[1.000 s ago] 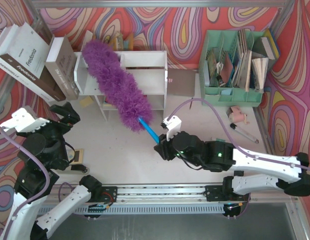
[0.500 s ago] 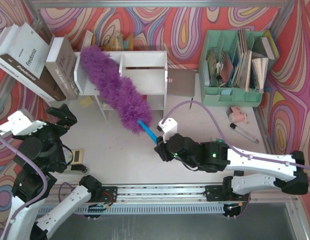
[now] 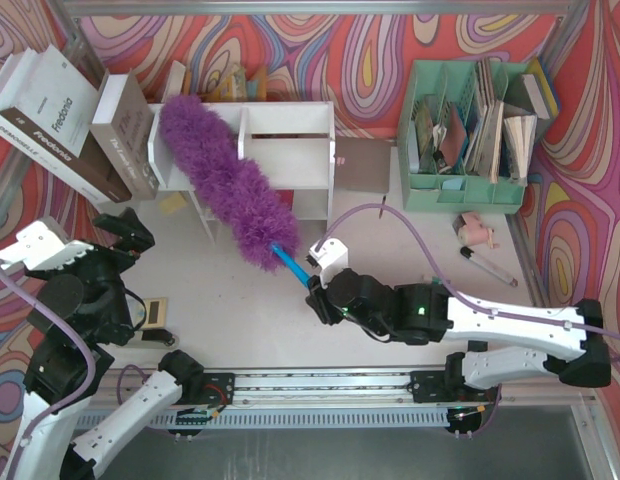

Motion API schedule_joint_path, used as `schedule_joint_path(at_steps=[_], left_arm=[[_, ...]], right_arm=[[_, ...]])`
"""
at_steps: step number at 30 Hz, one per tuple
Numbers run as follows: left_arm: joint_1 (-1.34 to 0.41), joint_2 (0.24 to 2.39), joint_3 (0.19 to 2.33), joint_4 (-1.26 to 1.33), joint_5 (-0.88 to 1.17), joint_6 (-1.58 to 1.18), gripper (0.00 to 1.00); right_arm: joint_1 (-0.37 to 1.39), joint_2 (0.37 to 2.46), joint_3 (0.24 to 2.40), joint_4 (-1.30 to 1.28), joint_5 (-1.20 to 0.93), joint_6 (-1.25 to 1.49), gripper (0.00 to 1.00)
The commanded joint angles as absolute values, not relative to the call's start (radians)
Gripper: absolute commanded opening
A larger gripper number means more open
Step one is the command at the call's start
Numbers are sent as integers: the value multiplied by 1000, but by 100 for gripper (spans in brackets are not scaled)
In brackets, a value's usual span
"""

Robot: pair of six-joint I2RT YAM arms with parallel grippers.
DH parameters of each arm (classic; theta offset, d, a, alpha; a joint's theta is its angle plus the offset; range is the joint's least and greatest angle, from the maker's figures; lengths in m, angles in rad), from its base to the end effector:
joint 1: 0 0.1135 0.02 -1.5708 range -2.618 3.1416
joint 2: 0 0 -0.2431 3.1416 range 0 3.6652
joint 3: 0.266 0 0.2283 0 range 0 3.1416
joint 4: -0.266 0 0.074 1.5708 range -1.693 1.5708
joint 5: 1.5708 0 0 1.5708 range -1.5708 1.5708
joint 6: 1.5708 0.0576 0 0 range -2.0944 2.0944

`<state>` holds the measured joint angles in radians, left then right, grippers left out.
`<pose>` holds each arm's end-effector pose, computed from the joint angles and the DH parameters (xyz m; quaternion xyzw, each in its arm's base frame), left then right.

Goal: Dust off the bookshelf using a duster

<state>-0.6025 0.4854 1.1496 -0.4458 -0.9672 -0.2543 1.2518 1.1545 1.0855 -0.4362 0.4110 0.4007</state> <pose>0.0644 0.0132 0.4331 -0.2612 0.6085 -0.0222 0.7490 0.1023 0.2364 0.3192 -0.2537 0.8108 0.2466 0.4662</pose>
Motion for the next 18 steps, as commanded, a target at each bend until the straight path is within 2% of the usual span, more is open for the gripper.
schedule_joint_path(at_steps=[1, 9, 18], left_arm=[[-604, 495, 1150, -435, -983, -246, 98], [-604, 507, 1150, -421, -981, -235, 98], [-605, 505, 1149, -417, -982, -233, 98]], right_arm=[[1265, 1179, 1128, -298, 366, 366, 0], [1266, 1041, 1106, -243, 439, 343, 0], [1267, 976, 1112, -423, 555, 416, 0]])
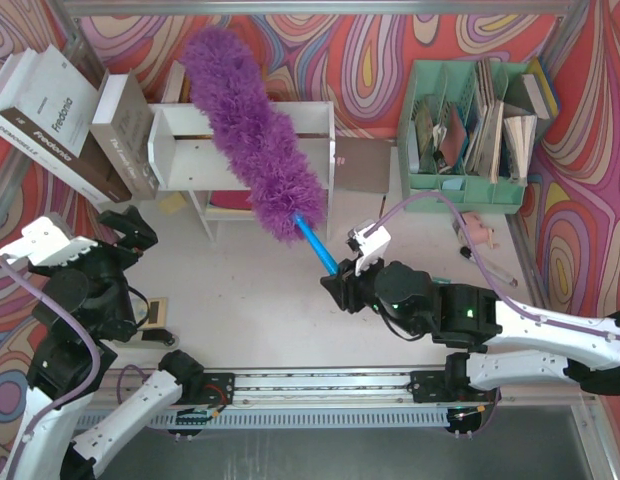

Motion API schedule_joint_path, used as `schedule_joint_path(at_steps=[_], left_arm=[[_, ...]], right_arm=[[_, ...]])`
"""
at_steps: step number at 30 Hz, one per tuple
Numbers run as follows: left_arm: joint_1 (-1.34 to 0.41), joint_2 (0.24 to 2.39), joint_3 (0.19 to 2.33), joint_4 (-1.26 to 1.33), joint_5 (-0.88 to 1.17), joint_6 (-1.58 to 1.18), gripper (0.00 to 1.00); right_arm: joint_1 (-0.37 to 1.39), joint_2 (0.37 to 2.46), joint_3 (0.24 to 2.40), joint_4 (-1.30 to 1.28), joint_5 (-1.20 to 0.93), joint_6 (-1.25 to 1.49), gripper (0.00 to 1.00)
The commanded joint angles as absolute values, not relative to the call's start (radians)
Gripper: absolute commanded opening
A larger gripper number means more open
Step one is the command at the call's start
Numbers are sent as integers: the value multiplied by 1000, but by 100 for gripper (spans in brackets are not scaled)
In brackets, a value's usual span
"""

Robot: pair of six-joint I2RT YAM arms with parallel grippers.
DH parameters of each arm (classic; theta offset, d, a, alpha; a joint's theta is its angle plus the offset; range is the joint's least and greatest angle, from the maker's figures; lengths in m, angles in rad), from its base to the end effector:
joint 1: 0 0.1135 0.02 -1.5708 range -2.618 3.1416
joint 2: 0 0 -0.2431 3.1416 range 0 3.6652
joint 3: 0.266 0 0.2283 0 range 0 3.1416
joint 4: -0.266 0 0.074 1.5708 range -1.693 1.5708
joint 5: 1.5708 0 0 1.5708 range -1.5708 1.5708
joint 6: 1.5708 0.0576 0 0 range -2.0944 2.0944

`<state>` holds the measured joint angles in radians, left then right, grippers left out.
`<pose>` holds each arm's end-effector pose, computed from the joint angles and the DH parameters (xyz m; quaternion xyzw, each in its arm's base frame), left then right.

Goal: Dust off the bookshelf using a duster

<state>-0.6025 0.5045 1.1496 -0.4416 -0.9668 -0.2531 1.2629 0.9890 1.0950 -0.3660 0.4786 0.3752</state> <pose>0.0694 0.0098 0.4330 -0.2576 0.6134 -0.0177 0.7464 0.0920 0.2016 0.3674 -0.2003 0.7576 0.3042 0.5416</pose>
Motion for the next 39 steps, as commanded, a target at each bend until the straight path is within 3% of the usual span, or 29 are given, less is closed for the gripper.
schedule_joint_path(at_steps=[1, 7, 16, 24, 34, 39], left_arm=[[-604, 505, 1147, -416, -983, -232, 99], [-604, 505, 1140, -421, -984, -236, 99], [-604, 490, 1126, -425, -986, -237, 99], [-604, 488, 1115, -437, -976, -266, 99], [-605, 484, 1121, -441, -976, -264, 99], [-605, 480, 1121, -439, -984, -260, 99]], right_arm=[[1266, 973, 1108, -432, 549, 424, 0], [1284, 1054, 1110, -381, 416, 501, 0], [1360, 1128, 1084, -329, 440, 547, 0], [1360, 1099, 1068, -449, 529, 586, 0], [1359, 919, 1134, -437, 546, 470, 0], [1360, 896, 1195, -610, 612, 546, 0]])
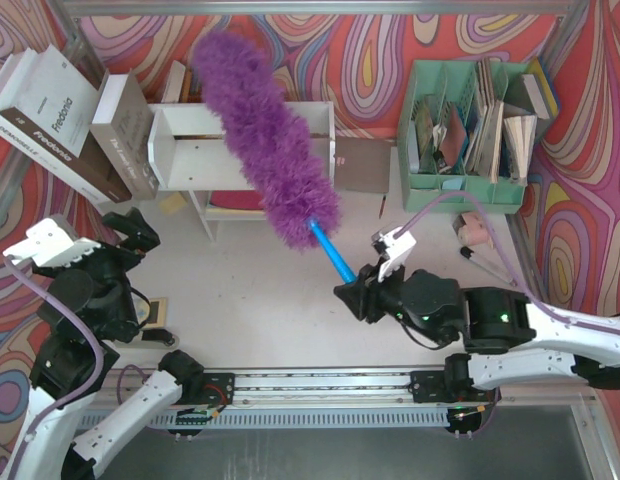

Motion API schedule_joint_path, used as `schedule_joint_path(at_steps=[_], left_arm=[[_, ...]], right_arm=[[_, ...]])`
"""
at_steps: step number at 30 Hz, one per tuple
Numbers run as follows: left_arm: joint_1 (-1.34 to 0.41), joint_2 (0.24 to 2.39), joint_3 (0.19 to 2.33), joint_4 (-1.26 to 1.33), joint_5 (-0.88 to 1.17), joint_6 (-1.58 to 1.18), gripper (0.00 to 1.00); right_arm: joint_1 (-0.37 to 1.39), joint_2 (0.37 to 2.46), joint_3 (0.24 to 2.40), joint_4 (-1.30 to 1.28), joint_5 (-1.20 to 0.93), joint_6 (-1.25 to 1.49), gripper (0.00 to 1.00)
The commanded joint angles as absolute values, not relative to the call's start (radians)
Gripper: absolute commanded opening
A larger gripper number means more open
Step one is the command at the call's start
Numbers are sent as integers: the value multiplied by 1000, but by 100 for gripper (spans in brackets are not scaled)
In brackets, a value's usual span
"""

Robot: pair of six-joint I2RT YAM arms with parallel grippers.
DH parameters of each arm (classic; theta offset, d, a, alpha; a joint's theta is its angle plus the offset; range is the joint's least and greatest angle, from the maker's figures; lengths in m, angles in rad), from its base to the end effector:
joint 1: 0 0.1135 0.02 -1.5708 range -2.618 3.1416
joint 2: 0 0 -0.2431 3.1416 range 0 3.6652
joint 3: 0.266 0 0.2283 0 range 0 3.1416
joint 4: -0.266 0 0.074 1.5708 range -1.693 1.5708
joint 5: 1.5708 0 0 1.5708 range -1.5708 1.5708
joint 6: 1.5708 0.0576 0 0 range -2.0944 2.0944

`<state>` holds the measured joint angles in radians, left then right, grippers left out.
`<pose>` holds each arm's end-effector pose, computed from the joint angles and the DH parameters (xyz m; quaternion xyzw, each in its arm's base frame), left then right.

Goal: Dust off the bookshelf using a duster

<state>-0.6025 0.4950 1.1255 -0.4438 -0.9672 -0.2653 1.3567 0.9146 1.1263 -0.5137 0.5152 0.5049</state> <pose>0.0709 0.0088 0.4271 -0.2581 0.6170 -0.0174 0.7432 0.0687 0.1825 0.3742 -0.1843 0.7717 0.3372 0.5069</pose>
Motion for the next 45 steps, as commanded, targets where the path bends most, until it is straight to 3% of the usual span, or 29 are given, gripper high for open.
schedule_joint_path(at_steps=[1, 17, 34, 45], left_arm=[[-605, 481, 1121, -437, -983, -257, 98], [-604, 532, 1127, -430, -968, -263, 99], [-604, 538, 1129, -437, -971, -265, 99], [-604, 539, 1119, -433, -970, -268, 98]], right_arm=[[1360, 898, 1202, -646, 615, 568, 0], [1359, 769, 1201, -1055, 502, 841, 0], [1359, 881, 1072, -709, 437, 694, 0], [1360, 756, 1049, -1041, 497, 973, 0]])
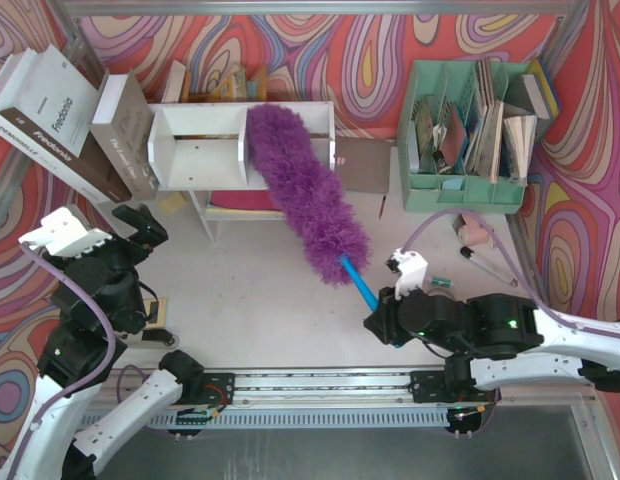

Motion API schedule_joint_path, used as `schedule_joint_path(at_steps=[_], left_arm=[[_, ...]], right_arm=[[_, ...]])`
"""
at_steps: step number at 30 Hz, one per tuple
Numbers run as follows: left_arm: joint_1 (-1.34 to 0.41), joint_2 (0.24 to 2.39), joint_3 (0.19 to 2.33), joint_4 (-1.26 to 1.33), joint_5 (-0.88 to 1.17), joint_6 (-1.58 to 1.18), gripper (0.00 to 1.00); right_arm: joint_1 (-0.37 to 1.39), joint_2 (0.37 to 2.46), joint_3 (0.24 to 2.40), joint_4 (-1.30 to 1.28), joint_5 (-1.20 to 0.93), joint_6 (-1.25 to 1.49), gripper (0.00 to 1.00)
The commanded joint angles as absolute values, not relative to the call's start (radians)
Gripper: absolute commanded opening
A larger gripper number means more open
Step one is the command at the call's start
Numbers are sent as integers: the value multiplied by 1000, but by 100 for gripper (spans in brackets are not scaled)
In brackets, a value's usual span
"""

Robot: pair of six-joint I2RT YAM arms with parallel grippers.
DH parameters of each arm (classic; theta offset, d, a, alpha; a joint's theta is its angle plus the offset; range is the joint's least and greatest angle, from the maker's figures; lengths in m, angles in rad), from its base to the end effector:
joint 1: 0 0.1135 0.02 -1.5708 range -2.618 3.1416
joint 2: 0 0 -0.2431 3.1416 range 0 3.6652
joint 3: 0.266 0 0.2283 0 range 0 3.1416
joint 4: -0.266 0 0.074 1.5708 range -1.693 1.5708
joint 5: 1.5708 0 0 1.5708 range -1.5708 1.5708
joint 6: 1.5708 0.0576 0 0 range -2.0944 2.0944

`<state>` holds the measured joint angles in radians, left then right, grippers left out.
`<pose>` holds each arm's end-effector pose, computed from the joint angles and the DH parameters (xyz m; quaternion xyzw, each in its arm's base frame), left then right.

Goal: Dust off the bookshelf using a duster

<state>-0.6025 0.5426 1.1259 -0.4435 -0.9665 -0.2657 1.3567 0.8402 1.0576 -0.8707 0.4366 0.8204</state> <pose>0.0831 0.0003 0.4253 -0.2484 0.6314 -0.0046 0.7346 0.0578 0.1513 0.3240 -0.1394 0.8695 0.2930 0.3725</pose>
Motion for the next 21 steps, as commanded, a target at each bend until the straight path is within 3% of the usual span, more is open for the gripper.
schedule_joint_path(at_steps=[1, 4, 13, 21], left_arm=[[-604, 540, 1118, -434, -969, -270, 99], [-604, 544, 1116, -431, -967, -275, 99], [-604, 541, 1115, -439, -972, -277, 99], [-604, 531, 1099, -446, -976, -279, 99]], right_arm=[[1361, 743, 1050, -1063, 502, 989, 0], [1359, 739, 1047, -1047, 492, 963, 0], [1359, 907, 1047, -668, 365, 706, 0], [1359, 761, 1019, -646, 502, 726, 0]])
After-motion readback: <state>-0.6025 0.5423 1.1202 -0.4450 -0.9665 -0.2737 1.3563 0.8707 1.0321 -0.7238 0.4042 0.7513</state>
